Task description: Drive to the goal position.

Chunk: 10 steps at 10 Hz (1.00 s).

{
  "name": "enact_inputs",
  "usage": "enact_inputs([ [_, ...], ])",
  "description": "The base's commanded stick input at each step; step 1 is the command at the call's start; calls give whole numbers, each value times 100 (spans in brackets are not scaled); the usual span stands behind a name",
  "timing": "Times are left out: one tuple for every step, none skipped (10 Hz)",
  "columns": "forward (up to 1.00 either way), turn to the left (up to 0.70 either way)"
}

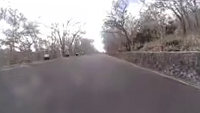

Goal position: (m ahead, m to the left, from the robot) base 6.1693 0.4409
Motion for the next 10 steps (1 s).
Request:
enact_inputs([
  [70, 0],
  [70, 0],
  [70, 0],
  [70, 0],
  [70, 0],
  [70, 0],
  [70, 0],
  [70, 0],
  [70, 0],
  [70, 0],
])
